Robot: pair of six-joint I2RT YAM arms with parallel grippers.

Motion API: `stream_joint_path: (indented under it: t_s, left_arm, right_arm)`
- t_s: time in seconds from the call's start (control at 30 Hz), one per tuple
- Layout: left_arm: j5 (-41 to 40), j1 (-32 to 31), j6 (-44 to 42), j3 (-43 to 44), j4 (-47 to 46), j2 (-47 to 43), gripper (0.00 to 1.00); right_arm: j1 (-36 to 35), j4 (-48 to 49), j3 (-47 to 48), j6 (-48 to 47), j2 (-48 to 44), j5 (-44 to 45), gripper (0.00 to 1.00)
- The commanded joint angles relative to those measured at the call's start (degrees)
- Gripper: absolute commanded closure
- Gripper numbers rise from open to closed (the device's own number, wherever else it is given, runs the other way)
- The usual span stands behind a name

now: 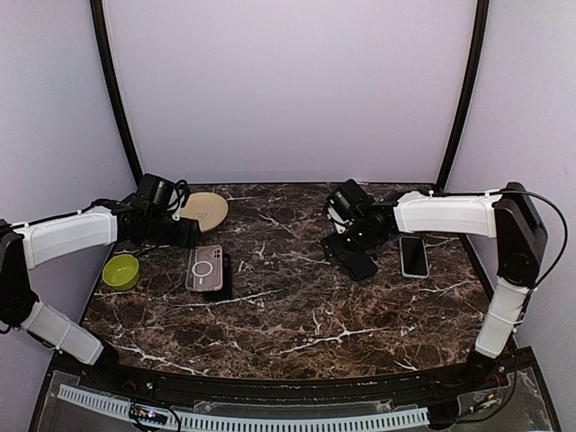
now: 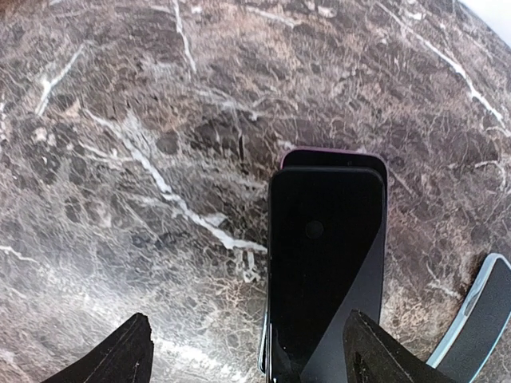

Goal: Put the phone into the phone case
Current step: Pick up the phone case.

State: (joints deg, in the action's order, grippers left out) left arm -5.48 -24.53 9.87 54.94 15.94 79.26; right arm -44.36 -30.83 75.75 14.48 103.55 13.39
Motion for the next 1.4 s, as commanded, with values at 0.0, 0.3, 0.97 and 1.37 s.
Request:
stream_joint_path:
  t_s: [0.0,0.3,0.97,1.37]
  left_arm:
    - [2.5,1.6,5.1,-3.7,3.3,0.2,0.37]
    - [3.6,4.6,8.6,-5.9,2.0,4.1,0.54]
    - [11.6,5.3,8.4,-5.5,2.2,11.0,1.00]
    - [-9.6,-8.8,10.2,-9.0,-3.3,-13.7,1.00]
  right_arm:
    - [-0.5,3.6,-3.0,0.1,0.1,1.0,0.17]
    - [-0.6,5.7,-7.6,-0.3,-1.3,1.0,0.17]
    - [-0.6,4.7,-9.3,-0.7,-4.6,2.5,0.17]
    - [-5.4,8.1,-8.0,-1.3,-13.6,2.9,0.18]
